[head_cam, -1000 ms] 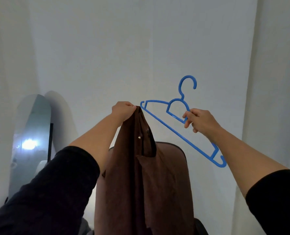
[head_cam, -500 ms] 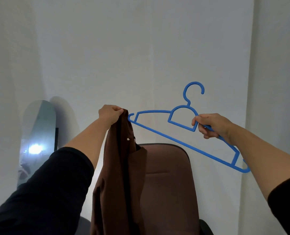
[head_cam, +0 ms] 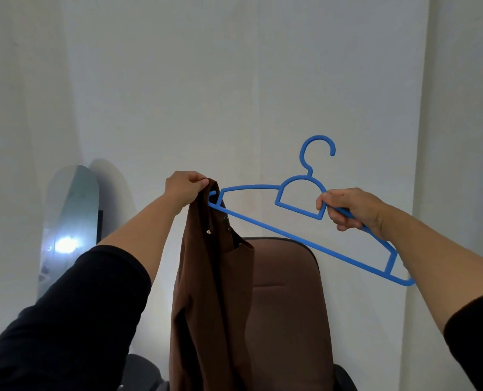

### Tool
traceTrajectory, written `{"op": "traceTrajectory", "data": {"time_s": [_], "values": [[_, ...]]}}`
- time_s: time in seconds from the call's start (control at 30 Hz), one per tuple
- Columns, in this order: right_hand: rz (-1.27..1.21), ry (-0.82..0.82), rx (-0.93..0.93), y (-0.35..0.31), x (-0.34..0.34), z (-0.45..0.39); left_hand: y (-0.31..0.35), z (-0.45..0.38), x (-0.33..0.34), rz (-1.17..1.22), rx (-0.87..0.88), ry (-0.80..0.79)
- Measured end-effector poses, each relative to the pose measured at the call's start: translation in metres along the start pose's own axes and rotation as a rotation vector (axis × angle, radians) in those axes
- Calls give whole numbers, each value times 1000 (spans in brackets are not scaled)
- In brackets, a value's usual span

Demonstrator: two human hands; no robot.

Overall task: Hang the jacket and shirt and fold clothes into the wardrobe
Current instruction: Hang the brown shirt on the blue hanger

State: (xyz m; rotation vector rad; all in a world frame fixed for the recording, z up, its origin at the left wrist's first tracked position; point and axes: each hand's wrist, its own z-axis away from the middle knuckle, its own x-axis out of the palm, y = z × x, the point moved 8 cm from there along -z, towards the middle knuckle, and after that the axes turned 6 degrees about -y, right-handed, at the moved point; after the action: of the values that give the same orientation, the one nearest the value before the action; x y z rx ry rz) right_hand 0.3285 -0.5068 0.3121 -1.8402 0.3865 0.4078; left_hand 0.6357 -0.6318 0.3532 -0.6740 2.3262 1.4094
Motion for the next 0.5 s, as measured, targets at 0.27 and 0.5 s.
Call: {"op": "traceTrajectory", "data": {"time_s": [0.27, 0.5], "values": [[45, 32, -35, -6, 3, -2, 34, 11, 21, -44, 147, -81], [56, -70, -33, -9, 36, -10, 111, 46, 73, -6, 469, -257]]}}
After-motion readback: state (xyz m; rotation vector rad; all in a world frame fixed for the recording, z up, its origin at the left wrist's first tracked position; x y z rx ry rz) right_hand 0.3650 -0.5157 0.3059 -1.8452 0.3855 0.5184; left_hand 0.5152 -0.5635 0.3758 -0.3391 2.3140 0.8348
